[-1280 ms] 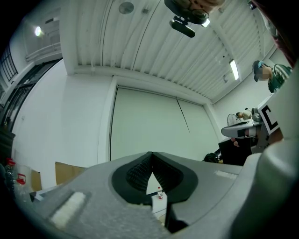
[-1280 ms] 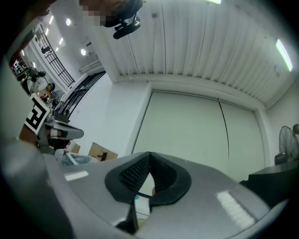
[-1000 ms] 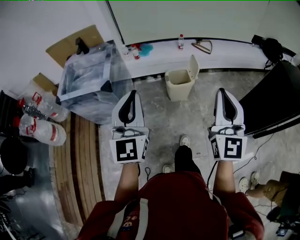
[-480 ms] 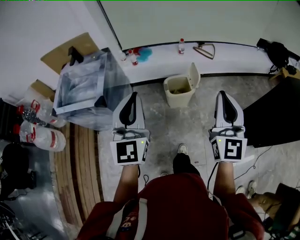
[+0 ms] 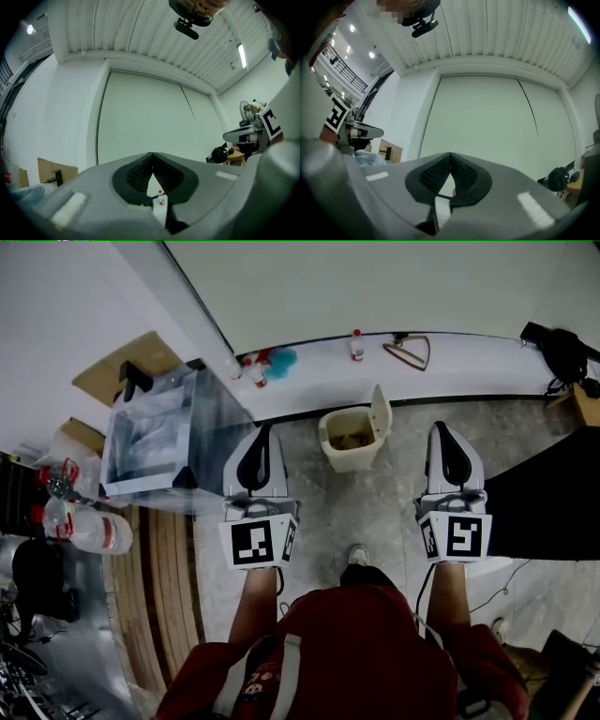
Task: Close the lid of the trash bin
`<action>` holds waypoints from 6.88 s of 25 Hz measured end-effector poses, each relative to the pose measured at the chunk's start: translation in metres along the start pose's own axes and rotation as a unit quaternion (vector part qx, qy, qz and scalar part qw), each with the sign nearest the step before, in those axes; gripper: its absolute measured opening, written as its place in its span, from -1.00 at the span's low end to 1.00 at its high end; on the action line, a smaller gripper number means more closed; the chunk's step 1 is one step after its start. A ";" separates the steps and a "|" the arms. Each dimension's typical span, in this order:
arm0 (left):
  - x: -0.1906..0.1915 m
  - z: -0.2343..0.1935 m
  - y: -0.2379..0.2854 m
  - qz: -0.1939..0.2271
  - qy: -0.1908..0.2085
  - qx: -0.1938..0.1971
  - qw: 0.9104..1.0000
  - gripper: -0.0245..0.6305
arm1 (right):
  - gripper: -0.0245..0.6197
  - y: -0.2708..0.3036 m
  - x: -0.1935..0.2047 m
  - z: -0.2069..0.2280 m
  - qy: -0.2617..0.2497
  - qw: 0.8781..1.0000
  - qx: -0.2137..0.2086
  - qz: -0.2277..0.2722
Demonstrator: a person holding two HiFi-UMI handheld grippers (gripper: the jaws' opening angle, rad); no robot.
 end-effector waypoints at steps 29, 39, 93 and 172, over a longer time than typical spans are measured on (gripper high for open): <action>0.116 0.001 0.182 -0.072 -0.020 0.007 0.997 -0.91 | -0.92 0.169 0.125 0.067 0.028 0.995 -0.024 -0.089; 0.219 -0.008 0.232 -0.135 -0.034 0.030 0.990 -0.91 | -0.77 0.227 0.235 0.059 0.062 0.979 -0.023 -0.193; 0.454 0.013 0.225 -0.292 -0.061 0.056 0.953 -0.91 | -0.16 0.237 0.540 -0.038 0.179 0.855 -0.148 -0.464; 0.458 -0.026 0.113 -0.314 -0.036 0.016 0.949 -0.91 | -0.04 0.181 0.566 -0.163 0.209 0.799 -0.243 -0.509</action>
Point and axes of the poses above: the fingertips, and each gripper's own axes: y forward along the fingers, z to its right, x out of its underside, the point moved 5 cm from there along -y, backward along the fingers, and after that the axes turned 13 degrees about -x, right-handed, at the moved point
